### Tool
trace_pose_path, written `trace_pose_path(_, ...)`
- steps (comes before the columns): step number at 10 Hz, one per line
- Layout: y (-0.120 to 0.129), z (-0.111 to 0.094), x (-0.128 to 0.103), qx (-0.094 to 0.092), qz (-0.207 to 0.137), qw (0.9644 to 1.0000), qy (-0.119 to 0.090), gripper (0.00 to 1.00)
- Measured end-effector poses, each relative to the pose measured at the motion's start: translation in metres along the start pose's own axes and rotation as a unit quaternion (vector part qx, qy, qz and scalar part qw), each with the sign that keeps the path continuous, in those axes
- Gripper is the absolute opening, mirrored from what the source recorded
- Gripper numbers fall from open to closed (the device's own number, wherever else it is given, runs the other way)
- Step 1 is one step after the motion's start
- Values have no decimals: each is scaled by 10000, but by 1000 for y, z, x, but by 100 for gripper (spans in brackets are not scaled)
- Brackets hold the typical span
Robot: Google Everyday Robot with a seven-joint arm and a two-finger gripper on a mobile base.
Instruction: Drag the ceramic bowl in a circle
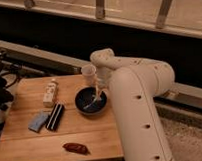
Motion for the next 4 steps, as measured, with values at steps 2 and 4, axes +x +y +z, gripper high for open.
trace_pose_path(2,-8,4,-2,-11,61,9999,98,68)
trace_pose_path(4,-14,25,-5,-148,100,9993,342,68)
